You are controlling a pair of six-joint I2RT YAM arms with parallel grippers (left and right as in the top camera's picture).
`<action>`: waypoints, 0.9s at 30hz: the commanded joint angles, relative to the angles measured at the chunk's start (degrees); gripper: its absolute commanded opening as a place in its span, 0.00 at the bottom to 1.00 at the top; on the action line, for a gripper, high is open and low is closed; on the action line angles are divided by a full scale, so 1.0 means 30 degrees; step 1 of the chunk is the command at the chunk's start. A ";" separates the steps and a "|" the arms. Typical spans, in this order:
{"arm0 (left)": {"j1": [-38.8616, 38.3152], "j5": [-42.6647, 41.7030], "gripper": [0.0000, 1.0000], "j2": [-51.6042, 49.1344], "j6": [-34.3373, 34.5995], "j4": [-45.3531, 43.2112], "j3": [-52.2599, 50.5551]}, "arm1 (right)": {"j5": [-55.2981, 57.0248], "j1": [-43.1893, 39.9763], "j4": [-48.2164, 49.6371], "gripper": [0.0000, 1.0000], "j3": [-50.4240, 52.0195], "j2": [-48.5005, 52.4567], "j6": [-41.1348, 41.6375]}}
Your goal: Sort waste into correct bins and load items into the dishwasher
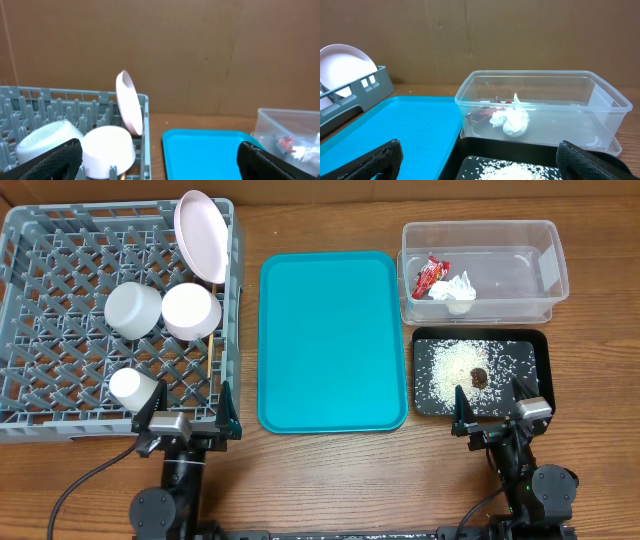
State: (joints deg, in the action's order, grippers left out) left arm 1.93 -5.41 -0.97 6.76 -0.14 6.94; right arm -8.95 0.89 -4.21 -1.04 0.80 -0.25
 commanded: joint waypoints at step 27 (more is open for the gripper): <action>0.0095 0.0007 1.00 0.0146 -0.0991 0.1399 -0.2215 | 0.0117 0.0036 0.0073 1.00 0.0189 -0.0117 -0.0131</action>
State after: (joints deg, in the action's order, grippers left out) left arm 1.93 -5.37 -0.91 5.30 3.88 0.47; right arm -8.95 0.89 -4.16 -1.04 0.80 -0.27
